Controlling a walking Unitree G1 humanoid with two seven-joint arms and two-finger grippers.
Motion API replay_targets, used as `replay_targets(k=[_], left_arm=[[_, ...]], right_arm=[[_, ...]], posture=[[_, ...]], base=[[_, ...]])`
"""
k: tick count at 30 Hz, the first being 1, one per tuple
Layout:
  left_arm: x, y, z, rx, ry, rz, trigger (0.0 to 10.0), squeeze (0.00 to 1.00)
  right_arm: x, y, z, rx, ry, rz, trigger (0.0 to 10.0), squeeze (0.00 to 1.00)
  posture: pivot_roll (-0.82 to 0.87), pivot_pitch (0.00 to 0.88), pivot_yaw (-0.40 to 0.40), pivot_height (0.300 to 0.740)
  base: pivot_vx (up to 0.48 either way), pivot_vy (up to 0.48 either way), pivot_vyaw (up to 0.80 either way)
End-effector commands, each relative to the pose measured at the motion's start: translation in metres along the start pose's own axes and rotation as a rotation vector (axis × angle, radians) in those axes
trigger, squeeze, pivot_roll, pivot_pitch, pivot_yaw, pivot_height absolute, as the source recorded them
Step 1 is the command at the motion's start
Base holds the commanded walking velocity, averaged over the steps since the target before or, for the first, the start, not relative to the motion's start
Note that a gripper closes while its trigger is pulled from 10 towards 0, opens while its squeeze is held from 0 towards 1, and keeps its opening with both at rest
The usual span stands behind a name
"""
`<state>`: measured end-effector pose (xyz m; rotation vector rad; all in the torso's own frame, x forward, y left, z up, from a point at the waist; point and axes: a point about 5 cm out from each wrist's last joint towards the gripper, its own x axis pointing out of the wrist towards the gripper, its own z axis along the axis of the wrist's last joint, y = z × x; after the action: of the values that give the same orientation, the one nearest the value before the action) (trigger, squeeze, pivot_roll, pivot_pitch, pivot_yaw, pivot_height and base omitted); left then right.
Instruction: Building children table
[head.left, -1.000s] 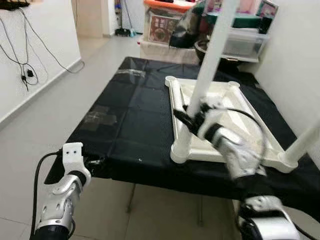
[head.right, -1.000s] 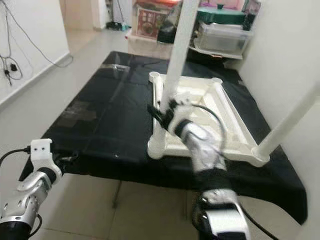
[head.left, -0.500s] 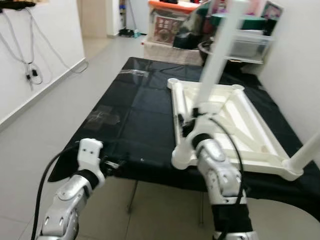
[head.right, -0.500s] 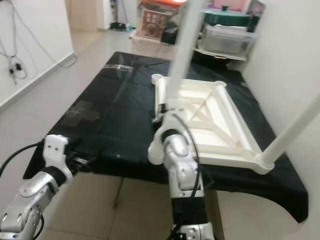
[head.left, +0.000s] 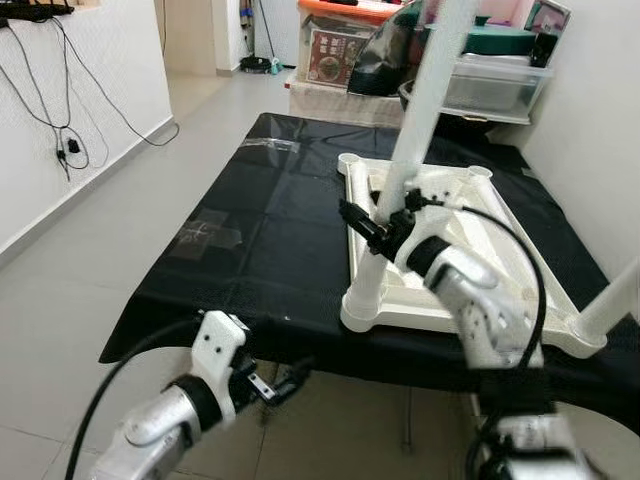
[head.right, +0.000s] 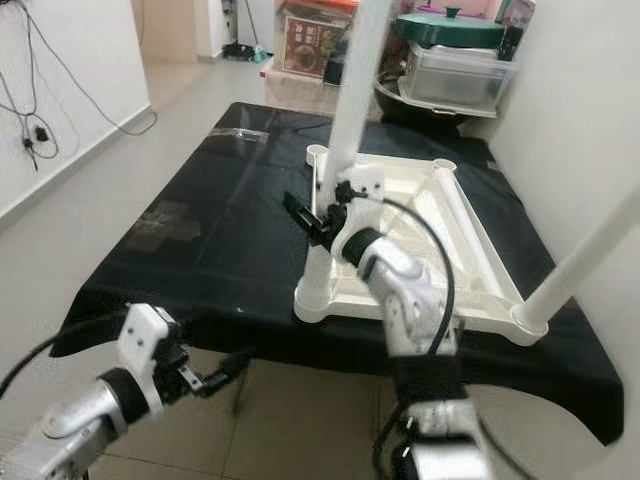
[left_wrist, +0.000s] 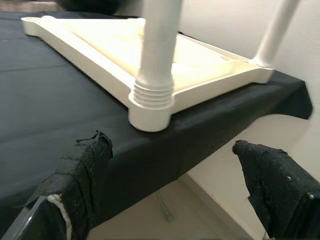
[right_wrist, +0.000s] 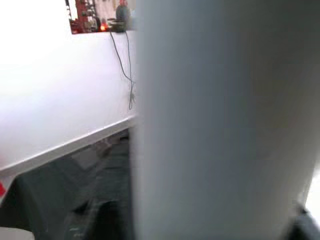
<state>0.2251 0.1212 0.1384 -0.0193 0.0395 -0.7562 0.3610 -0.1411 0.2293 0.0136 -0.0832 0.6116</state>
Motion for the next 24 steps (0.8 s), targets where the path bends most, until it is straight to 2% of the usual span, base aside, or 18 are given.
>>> replay_targets(k=[1,2,3,4,5,7,8,9,12,13,14,15,16,19,20,21,22,24], left_arm=[[-0.002,0.001,-0.001,0.005,0.023,0.018,10.0,0.0],[-0.003,0.002,-0.001,0.004,0.026,0.028,10.0,0.0],[-0.003,0.002,-0.001,0.004,0.026,0.028,10.0,0.0],[-0.006,0.002,-0.003,-0.003,0.033,0.04,10.0,0.0],[-0.006,0.002,-0.003,-0.003,0.033,0.04,10.0,0.0],[-0.009,-0.001,-0.005,-0.021,0.049,0.046,10.0,0.0],[-0.009,-0.001,-0.005,-0.021,0.049,0.046,10.0,0.0],[-0.01,-0.003,-0.006,-0.027,0.056,0.047,10.0,0.0],[-0.01,-0.005,-0.005,-0.035,0.063,0.043,10.0,0.0],[-0.01,-0.006,-0.005,-0.036,0.064,0.041,10.0,0.0],[-0.01,-0.006,-0.005,-0.036,0.065,0.04,10.0,0.0],[-0.01,-0.006,-0.005,-0.036,0.065,0.04,10.0,0.0],[-0.01,-0.005,-0.004,-0.033,0.068,0.038,10.0,0.0],[-0.01,-0.003,-0.004,-0.033,0.071,0.04,10.0,0.0],[-0.01,-0.003,-0.004,-0.031,0.073,0.041,10.0,0.0],[-0.01,-0.002,-0.005,-0.031,0.074,0.042,10.0,0.0],[-0.009,-0.002,-0.004,-0.031,0.072,0.044,10.0,0.0],[-0.009,-0.002,-0.004,-0.034,0.069,0.047,10.0,0.0]], right_arm=[[0.007,-0.013,-0.016,-0.019,0.101,-0.164,0.0,0.0],[0.009,-0.02,-0.021,-0.024,0.144,-0.271,0.0,0.0],[0.009,-0.02,-0.021,-0.024,0.144,-0.271,0.0,0.0],[0.003,-0.037,-0.028,0.042,0.174,-0.554,0.0,0.0],[0.003,-0.037,-0.028,0.042,0.174,-0.554,0.0,0.0],[-0.013,-0.046,-0.043,0.144,0.207,-0.922,0.0,0.0],[-0.013,-0.046,-0.043,0.144,0.207,-0.922,0.0,0.0],[-0.017,-0.036,-0.049,0.176,0.205,-1.014,0.0,0.0],[-0.01,0.0,-0.057,0.22,0.221,-0.969,0.0,0.0],[-0.003,0.02,-0.058,0.231,0.234,-0.885,10.0,0.0],[0.003,0.032,-0.058,0.239,0.233,-0.811,10.0,0.0],[0.003,0.032,-0.058,0.239,0.233,-0.811,10.0,0.0],[0.01,0.049,-0.053,0.245,0.197,-0.679,10.0,0.0],[0.015,0.056,-0.046,0.247,0.171,-0.564,10.0,0.0],[0.013,0.051,-0.04,0.233,0.133,-0.55,10.0,0.82],[0.011,0.047,-0.035,0.223,0.107,-0.559,10.0,0.82],[0.01,0.037,-0.027,0.204,0.07,-0.548,10.0,1.0],[0.007,0.027,-0.019,0.168,0.052,-0.545,10.0,1.0]], posture=[[0.12,0.0,-0.111,0.74],[0.12,0.0,-0.111,0.74],[0.12,0.0,-0.111,0.74],[0.12,0.0,-0.111,0.74],[0.12,0.0,-0.111,0.74],[0.12,0.0,-0.113,0.74],[0.12,0.0,-0.113,0.74],[0.13,0.0,-0.11,0.74],[0.13,0.0,-0.106,0.74],[0.13,0.0,-0.1,0.74],[0.13,0.0,-0.099,0.74],[0.13,0.0,-0.099,0.74],[0.13,0.0,-0.095,0.74],[0.12,0.0,-0.094,0.74],[0.12,0.0,-0.097,0.74],[0.12,0.0,-0.098,0.74],[0.11,0.0,-0.101,0.74],[0.11,0.0,-0.102,0.74]], base=[[0.0,0.0,0.0],[0.0,0.0,0.0],[0.0,0.0,0.0],[0.0,0.0,0.0],[0.0,0.0,0.0],[0.0,0.0,0.0],[0.0,0.0,0.0],[0.0,0.0,0.0],[0.0,0.0,0.0],[0.0,0.0,0.0],[0.0,0.0,0.0],[0.0,0.0,0.0],[0.0,0.0,0.0],[0.0,0.0,0.0],[0.0,0.0,0.0],[0.0,0.0,0.0],[0.0,0.0,0.0],[0.0,0.0,0.0]])
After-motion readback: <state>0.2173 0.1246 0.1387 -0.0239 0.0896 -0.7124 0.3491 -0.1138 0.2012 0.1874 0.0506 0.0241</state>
